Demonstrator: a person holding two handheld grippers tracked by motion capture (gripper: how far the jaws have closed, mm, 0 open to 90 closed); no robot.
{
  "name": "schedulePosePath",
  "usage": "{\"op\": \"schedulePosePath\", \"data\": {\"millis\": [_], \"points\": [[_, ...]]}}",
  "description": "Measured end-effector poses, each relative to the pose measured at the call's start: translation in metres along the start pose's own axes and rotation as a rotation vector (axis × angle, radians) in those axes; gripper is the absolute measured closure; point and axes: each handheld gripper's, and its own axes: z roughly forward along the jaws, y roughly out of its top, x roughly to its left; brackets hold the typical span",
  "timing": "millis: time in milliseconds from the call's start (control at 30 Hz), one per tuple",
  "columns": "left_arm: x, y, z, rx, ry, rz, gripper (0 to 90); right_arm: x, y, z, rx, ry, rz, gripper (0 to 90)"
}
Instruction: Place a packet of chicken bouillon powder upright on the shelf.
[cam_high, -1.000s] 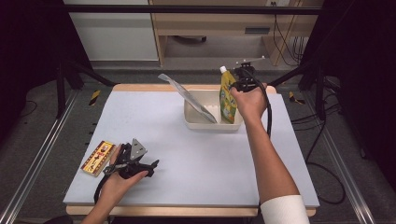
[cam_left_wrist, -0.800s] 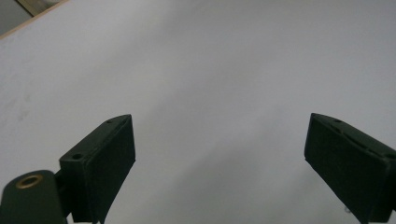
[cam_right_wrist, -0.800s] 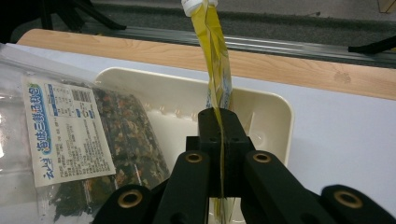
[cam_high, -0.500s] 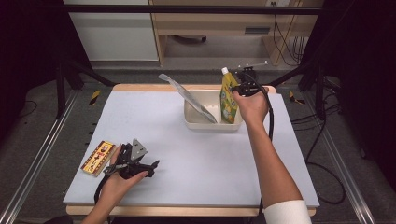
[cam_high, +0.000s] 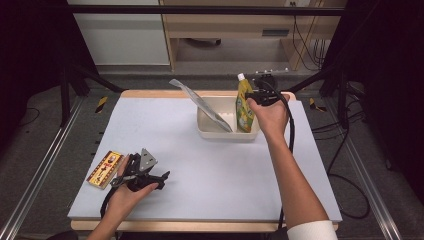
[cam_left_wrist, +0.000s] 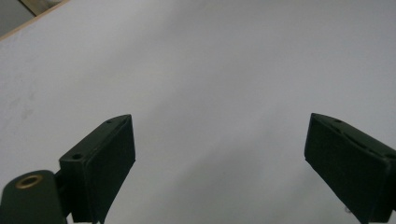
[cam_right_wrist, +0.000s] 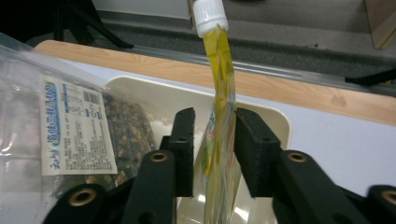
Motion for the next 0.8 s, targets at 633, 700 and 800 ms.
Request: {"op": "schedulePosePath", "data": {"millis": [633,700,800], "points": [[0.011,-0.001,-0.006,-0.014,0.000,-0.019,6.4,0.004,-0.067,-0.070,-0.257,-0.041,-0.131,26.1],[0.013,-0.002,-0.007,-0.014,-0.003,-0.017,5.6,0.004,-0.078,-0.072,-0.261,-0.039,-0.128,25.5],[0.016,-0.003,-0.009,-0.022,0.000,-0.027,5.1,0.005,-0.095,-0.072,-0.257,-0.031,-0.129,24.7]]}}
